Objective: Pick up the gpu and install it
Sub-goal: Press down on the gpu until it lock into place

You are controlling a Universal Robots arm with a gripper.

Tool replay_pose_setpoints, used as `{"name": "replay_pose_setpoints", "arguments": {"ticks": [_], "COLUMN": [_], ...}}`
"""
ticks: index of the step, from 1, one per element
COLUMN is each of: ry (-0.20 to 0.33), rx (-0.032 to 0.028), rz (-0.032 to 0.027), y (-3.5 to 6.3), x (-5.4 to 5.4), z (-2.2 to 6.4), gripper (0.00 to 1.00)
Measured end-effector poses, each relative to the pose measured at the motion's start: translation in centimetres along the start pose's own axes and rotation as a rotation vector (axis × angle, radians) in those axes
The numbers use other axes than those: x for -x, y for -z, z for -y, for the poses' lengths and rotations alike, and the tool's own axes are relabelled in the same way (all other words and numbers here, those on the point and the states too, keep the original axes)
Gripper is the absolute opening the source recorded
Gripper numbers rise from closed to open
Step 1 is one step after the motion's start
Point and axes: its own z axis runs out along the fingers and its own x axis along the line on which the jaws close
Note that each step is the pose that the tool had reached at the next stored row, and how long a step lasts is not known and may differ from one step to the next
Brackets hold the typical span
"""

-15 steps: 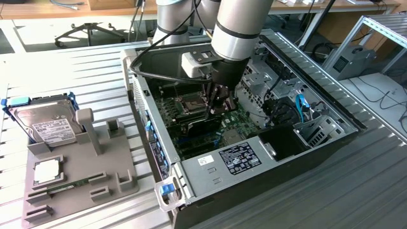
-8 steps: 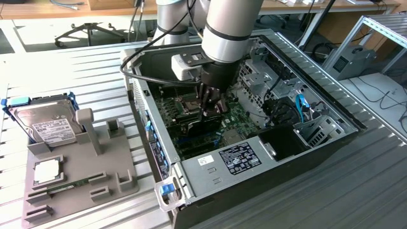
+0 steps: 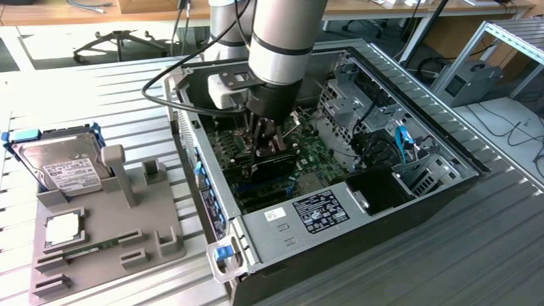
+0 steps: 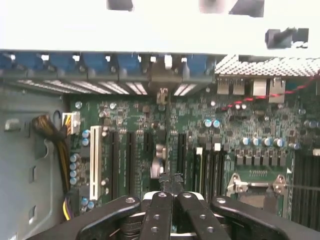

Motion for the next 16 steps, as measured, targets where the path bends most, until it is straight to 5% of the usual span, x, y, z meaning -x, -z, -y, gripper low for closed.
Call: {"name": "replay_pose_setpoints", "arguments": {"ticks": [11, 16], "ry": [0.000, 0.000], "rx": [0.0000, 0.0003], "rz": [-0.0002, -0.0060], "y": [-0.33, -0.41], "x": [0.0, -0.1], "z": [-1.53, -2.08], "gripper": [0.11, 0.11]}}
